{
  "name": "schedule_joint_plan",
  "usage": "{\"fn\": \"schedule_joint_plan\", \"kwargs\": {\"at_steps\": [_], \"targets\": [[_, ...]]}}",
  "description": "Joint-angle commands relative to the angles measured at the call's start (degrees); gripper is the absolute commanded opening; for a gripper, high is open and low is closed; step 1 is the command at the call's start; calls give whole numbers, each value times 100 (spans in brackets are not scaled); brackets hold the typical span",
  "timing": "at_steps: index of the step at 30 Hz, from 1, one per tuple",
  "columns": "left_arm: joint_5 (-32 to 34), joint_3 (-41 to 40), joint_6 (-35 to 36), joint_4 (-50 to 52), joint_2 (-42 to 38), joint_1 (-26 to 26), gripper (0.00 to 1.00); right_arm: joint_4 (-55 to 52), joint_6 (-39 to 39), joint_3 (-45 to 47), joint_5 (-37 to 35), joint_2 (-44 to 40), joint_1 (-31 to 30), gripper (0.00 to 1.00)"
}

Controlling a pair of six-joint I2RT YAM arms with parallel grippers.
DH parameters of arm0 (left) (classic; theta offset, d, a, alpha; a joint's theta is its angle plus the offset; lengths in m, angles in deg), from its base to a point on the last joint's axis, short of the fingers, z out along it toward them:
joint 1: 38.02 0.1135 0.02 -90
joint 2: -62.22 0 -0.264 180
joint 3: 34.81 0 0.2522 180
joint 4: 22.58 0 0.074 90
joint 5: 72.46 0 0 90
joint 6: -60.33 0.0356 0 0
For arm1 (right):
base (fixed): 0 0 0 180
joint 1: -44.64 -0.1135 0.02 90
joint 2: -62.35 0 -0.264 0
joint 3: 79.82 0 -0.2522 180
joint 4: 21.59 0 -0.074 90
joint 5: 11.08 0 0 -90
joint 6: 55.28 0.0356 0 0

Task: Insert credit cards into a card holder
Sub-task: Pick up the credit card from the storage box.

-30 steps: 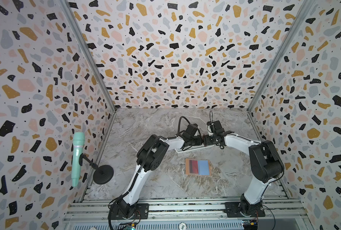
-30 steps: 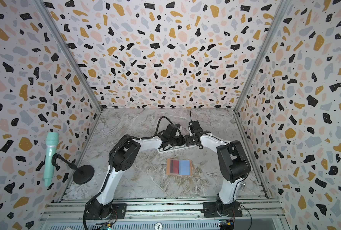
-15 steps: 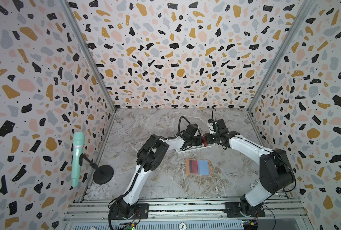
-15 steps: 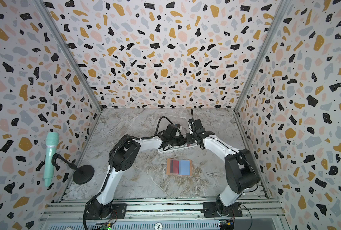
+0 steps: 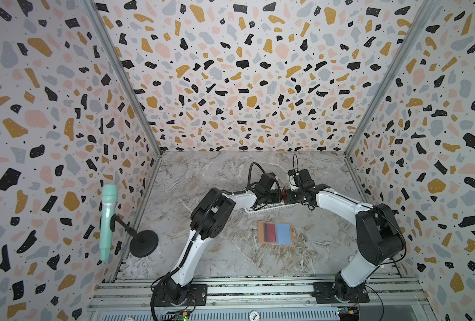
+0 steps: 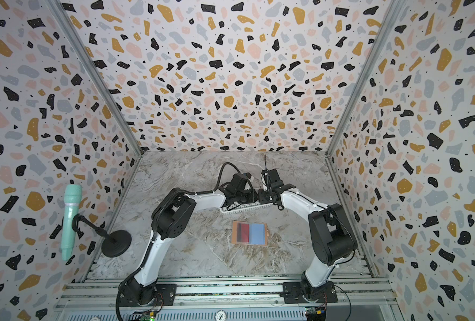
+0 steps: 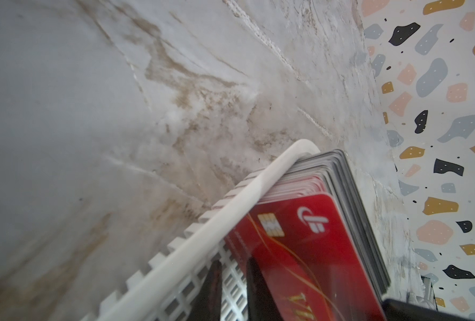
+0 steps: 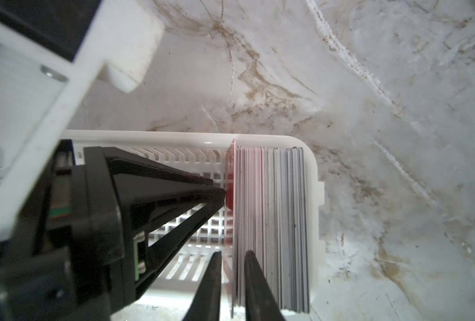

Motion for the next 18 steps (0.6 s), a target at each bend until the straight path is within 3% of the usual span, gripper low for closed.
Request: {"fn": "schedule_joint_plan", "kwargs": {"at_steps": [1,10,18], "targets": [[-119,-52,-7,-134,-113,-22,19,-44,25,23,13,-20,-37,12],[-89,-89,16,-107,-262,-14,20,-100,75,-44,-23,-88,-47,5],[37,-647,89,-119,-998,151,20,-171,128,-47,-34,-405,-45,4]]}}
